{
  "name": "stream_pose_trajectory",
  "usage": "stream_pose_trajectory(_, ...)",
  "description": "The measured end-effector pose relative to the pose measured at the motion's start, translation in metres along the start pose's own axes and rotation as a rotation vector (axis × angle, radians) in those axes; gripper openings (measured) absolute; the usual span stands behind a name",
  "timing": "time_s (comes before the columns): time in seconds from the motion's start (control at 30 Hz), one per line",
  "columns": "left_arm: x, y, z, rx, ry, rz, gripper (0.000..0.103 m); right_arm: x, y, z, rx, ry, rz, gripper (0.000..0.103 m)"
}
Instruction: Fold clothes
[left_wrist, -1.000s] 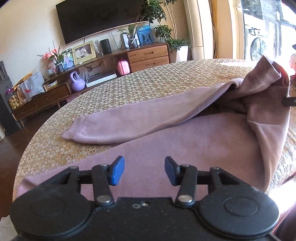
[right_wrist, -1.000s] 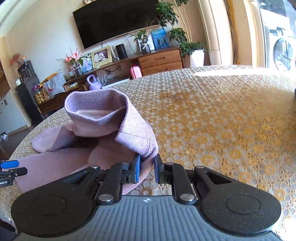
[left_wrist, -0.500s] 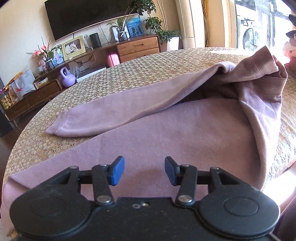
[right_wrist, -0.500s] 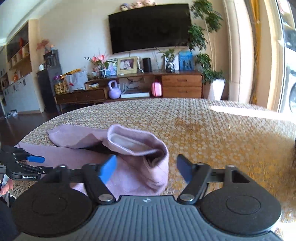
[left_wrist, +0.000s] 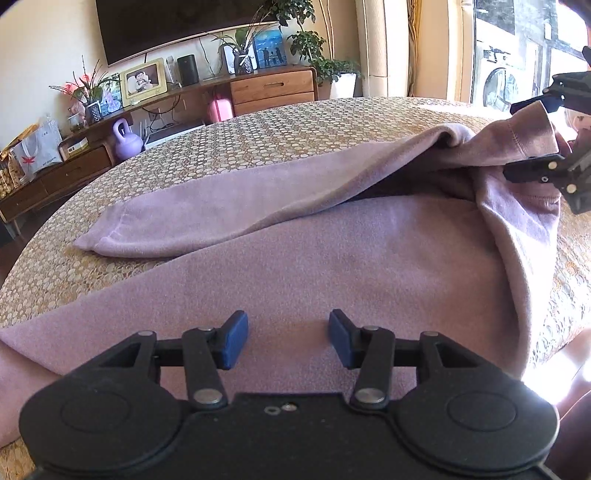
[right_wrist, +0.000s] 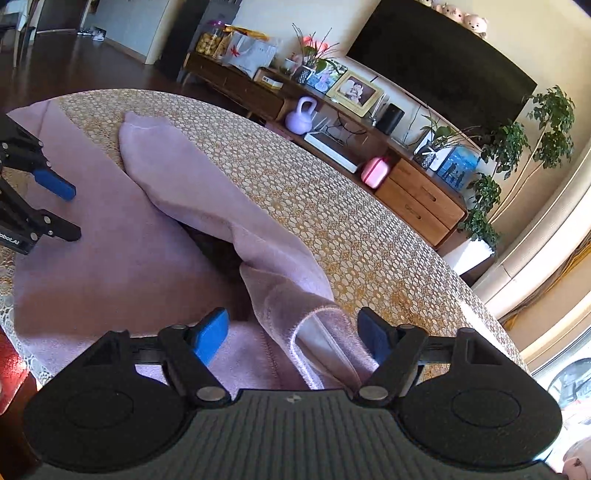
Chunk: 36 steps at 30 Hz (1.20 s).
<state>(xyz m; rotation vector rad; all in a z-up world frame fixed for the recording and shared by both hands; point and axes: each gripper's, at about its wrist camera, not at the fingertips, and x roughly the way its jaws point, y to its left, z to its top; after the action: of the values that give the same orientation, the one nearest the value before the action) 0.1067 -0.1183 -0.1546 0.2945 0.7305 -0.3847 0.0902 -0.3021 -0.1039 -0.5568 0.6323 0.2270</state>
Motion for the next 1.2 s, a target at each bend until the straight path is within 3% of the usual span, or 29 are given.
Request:
stream_pose_trajectory(0.07, 0.0, -0.001, 0.0, 0.004, -0.002, 0.0, 0.103, 0.003, -0.013, -0.005, 0.113, 0.014, 0.03, 0.029)
stream_pose_trajectory(0.17, -0.001, -0.002, 0.0, 0.016, -0.003, 0.008, 0.103, -0.001, -0.034, -0.012, 0.252, -0.017, 0.019, 0.017)
stream_pose_trajectory(0.27, -0.003, -0.004, 0.0, 0.031, -0.005, 0.02, 0.103, -0.011, -0.075, -0.02, 0.481, -0.059, 0.0, 0.009)
stream_pose_trajectory(0.43, -0.013, -0.007, 0.006, 0.035, -0.032, 0.052, 0.103, -0.034, -0.153, -0.056, 0.809, -0.118, -0.042, 0.008)
stream_pose_trajectory(0.6, -0.016, -0.008, 0.014, 0.033, -0.044, 0.055, 0.103, -0.054, -0.197, -0.129, 1.012, -0.098, -0.129, 0.008)
stream_pose_trajectory(0.73, -0.015, -0.009, 0.018, 0.036, -0.044, 0.061, 0.103, -0.057, -0.202, -0.19, 1.073, -0.007, -0.22, 0.008)
stream_pose_trajectory(0.8, -0.014, -0.01, 0.02, 0.038, -0.043, 0.063, 0.103, -0.051, -0.196, -0.213, 1.081, 0.038, -0.223, 0.008)
stream_pose_trajectory(0.93, -0.012, -0.009, 0.021, 0.044, -0.036, 0.071, 0.103, -0.047, -0.181, -0.221, 1.025, 0.081, -0.225, 0.009)
stream_pose_trajectory(1.03, -0.005, -0.008, 0.017, 0.056, -0.016, 0.083, 0.103, -0.057, -0.179, -0.195, 0.915, 0.072, -0.282, 0.017)
stream_pose_trajectory(1.13, -0.003, -0.004, 0.013, 0.065, -0.006, 0.095, 0.103, -0.075, -0.18, -0.166, 0.786, 0.017, -0.361, 0.056)
stream_pose_trajectory(1.17, -0.002, -0.003, 0.011, 0.07, -0.003, 0.099, 0.103, -0.082, -0.179, -0.156, 0.73, -0.011, -0.382, 0.076)
stream_pose_trajectory(1.2, -0.001, -0.002, 0.01, 0.075, 0.0, 0.103, 0.103, -0.087, -0.177, -0.145, 0.677, -0.036, -0.397, 0.08)
